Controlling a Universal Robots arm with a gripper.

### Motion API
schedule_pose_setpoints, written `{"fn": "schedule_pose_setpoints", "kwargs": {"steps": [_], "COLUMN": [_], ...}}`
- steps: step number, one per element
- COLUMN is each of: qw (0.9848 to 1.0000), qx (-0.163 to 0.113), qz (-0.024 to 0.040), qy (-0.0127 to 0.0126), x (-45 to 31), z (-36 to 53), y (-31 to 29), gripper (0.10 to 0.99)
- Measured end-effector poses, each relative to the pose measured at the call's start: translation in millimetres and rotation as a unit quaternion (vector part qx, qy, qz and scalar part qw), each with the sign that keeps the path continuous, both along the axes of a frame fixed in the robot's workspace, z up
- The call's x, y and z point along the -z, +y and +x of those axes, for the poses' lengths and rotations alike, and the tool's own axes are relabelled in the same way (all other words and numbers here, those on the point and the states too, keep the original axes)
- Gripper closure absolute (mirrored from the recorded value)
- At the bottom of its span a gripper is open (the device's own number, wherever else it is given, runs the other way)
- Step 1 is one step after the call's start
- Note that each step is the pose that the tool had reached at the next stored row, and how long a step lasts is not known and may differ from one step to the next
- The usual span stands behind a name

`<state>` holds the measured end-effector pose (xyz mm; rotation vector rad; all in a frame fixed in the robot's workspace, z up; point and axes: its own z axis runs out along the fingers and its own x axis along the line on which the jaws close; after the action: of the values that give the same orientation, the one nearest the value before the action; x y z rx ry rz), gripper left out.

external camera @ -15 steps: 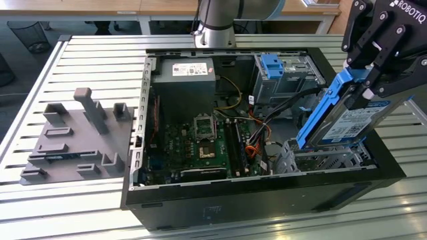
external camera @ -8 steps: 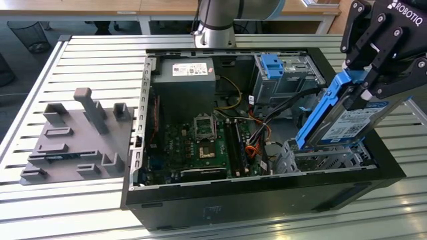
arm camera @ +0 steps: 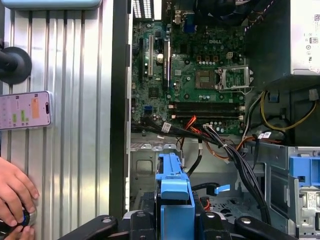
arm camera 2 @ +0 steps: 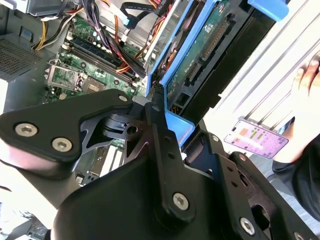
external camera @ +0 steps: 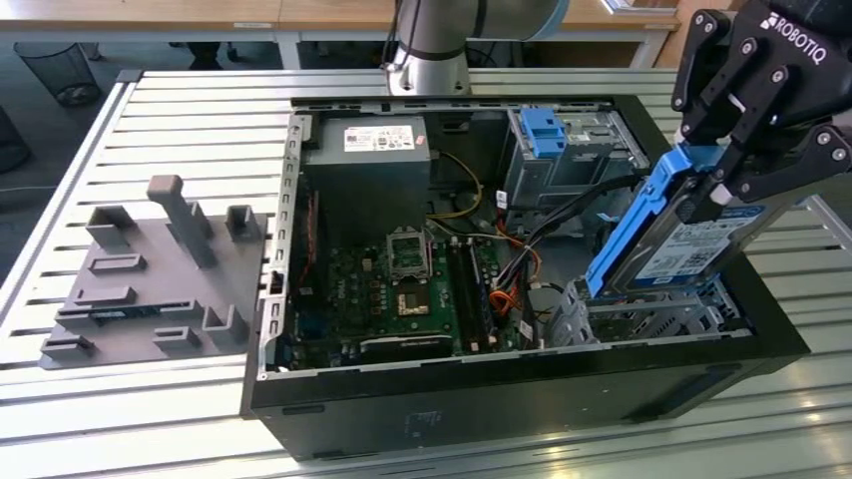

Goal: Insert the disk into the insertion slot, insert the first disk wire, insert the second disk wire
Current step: 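Insert the disk into the insertion slot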

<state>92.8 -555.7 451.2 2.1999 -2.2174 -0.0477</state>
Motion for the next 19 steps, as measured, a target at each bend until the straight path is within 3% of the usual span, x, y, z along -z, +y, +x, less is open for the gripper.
{"fn": "schedule_pose_setpoints", "kwargs": {"steps": [19], "qw": [1.0], "qx": [-0.001], "qz": [0.0002], "qy": [0.0], "x": [8.1], "z": [-0.8], "y": [2.1], "gripper": [0.722]}}
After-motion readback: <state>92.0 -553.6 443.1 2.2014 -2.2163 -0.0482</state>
